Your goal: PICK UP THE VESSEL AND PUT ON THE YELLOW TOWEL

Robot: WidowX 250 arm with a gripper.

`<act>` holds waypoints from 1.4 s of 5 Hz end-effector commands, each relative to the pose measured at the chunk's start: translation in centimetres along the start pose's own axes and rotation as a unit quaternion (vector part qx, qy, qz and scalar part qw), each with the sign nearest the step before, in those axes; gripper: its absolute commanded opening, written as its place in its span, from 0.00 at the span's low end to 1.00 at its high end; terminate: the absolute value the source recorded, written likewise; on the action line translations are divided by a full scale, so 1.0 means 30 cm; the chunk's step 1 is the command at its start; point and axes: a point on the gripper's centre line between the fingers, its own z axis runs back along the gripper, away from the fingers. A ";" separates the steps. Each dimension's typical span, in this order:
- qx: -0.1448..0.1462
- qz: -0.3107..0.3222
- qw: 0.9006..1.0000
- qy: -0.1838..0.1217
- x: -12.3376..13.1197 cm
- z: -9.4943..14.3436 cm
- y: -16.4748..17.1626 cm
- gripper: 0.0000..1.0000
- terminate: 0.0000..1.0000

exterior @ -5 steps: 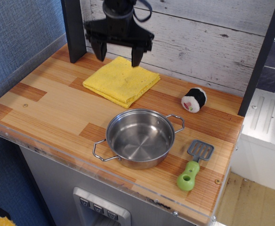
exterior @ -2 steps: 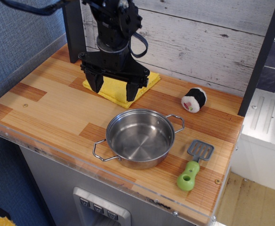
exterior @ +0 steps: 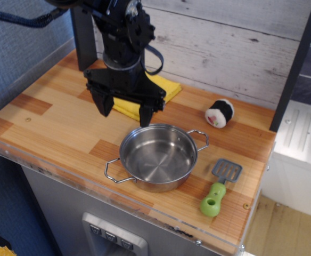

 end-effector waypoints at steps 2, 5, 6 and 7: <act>-0.051 -0.021 0.998 0.022 -0.025 -0.068 -0.084 1.00 0.00; -0.066 0.031 0.997 0.030 -0.060 -0.102 -0.038 0.00 0.00; -0.068 0.027 0.997 0.030 -0.065 -0.104 -0.038 0.00 0.00; -0.066 0.025 0.997 0.032 -0.073 -0.107 -0.043 0.00 0.00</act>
